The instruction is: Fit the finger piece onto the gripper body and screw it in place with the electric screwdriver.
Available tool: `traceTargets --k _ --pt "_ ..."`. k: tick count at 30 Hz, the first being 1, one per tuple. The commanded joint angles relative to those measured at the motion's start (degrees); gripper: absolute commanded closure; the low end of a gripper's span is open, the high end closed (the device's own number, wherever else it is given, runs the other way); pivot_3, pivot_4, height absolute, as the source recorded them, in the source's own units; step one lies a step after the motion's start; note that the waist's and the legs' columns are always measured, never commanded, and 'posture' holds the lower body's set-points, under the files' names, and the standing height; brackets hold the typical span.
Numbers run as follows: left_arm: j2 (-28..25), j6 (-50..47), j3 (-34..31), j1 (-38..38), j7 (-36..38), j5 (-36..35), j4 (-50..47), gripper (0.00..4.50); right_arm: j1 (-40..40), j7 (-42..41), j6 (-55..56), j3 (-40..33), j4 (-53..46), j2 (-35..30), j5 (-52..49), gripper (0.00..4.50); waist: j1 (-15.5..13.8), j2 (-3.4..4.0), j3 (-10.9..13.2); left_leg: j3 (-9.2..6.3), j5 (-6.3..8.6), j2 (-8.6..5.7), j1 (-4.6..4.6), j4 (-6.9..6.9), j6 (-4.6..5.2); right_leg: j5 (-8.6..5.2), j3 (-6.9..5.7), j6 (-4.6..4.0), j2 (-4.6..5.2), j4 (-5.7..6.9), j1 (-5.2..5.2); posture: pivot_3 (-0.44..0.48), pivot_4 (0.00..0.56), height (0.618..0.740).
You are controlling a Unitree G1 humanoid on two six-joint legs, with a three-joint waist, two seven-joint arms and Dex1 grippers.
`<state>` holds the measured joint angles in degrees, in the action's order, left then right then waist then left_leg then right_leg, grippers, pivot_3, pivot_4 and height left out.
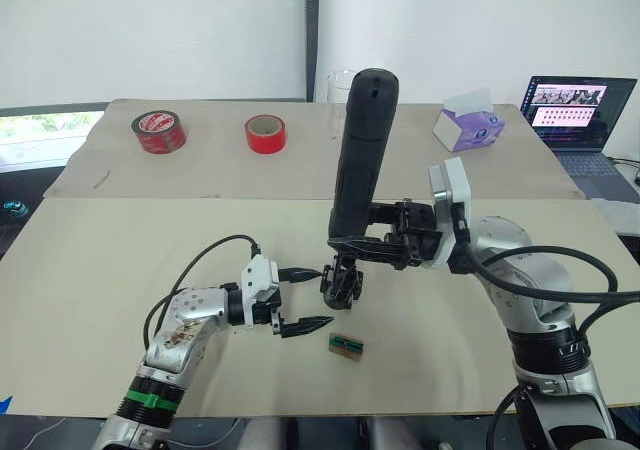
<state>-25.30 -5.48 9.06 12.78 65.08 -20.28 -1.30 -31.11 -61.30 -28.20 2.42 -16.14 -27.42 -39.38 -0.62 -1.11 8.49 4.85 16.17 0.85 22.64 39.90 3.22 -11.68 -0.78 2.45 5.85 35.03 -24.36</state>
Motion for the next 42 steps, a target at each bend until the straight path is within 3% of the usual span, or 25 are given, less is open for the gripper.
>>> traceTargets --k 1,29,42 --pt "0.3 0.9 0.7 -0.4 -0.3 0.2 -1.5 0.0 -2.1 -0.5 0.8 -1.9 -1.1 -0.4 -1.6 2.58 0.0 0.0 0.0 0.0 0.0 0.0 0.0 0.0 0.0 0.0 0.0 0.0 0.0 0.0 0.0 0.0 0.15 0.74" --pt "-0.2 1.5 0.5 0.3 -0.2 0.4 0.3 0.0 -3.2 1.0 0.8 0.5 -0.2 1.1 0.5 2.58 0.0 0.0 0.0 0.0 0.0 0.0 0.0 0.0 0.0 0.0 -0.01 0.0 0.01 0.01 0.0 0.0 0.15 0.74" --pt "0.3 3.4 1.6 5.0 1.6 2.7 7.1 0.0 -3.0 0.9 0.6 0.6 0.2 0.9 1.4 2.58 0.1 0.0 0.0 0.0 0.0 0.0 0.0 0.0 0.0 0.01 -0.02 0.01 -0.02 0.01 -0.01 0.0 0.15 0.74"
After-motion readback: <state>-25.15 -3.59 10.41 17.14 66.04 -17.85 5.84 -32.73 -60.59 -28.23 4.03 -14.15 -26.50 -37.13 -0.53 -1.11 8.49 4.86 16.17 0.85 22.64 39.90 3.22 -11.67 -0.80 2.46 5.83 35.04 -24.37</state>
